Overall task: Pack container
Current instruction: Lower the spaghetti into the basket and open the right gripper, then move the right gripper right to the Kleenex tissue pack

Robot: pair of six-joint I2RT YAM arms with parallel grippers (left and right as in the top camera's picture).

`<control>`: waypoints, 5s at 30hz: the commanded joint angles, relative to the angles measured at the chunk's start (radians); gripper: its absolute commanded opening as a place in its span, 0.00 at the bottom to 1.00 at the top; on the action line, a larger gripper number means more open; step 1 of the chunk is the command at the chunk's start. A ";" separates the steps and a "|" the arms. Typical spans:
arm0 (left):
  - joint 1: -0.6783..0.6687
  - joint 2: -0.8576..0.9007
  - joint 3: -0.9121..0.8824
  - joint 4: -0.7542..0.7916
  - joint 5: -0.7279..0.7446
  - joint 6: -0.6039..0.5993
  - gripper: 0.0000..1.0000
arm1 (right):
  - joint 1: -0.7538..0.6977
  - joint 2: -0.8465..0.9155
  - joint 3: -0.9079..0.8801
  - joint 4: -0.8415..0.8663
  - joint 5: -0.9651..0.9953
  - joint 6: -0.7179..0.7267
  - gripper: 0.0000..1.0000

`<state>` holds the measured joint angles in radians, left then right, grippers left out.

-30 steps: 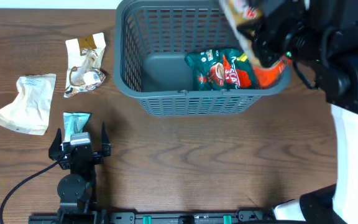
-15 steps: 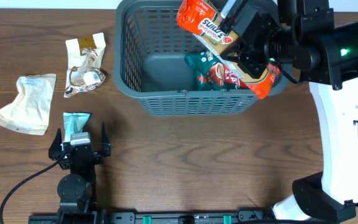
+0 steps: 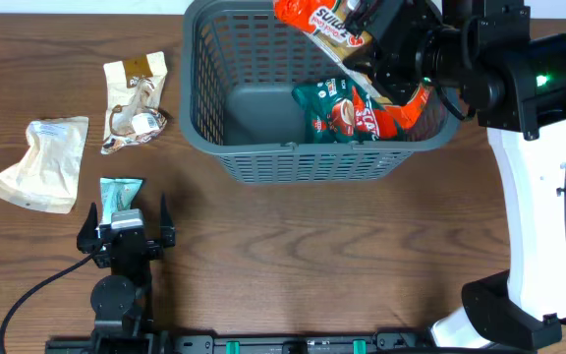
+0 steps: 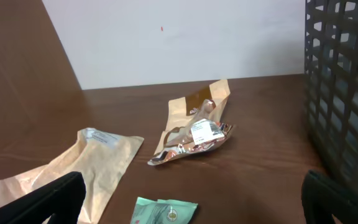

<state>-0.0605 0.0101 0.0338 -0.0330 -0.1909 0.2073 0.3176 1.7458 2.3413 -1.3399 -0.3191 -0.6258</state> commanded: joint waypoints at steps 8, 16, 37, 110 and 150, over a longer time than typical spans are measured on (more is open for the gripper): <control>0.005 -0.006 -0.030 -0.018 -0.019 0.005 0.98 | 0.004 0.063 0.033 -0.106 -0.104 -0.117 0.01; 0.005 -0.006 -0.030 -0.018 -0.019 0.005 0.99 | 0.004 0.135 0.020 -0.150 -0.112 -0.155 0.01; 0.005 -0.006 -0.030 -0.018 -0.019 0.005 0.99 | 0.005 0.151 -0.393 -0.039 -0.179 -0.229 0.01; 0.005 -0.006 -0.030 -0.018 -0.019 0.005 0.99 | -0.990 0.264 -0.571 0.243 0.232 0.310 0.99; 0.005 -0.006 -0.030 -0.018 -0.019 0.005 0.99 | -1.059 0.515 -0.278 0.239 0.127 0.156 0.99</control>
<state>-0.0605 0.0101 0.0338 -0.0330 -0.1909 0.2073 -0.7338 2.1983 2.0590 -1.0878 -0.1341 -0.4534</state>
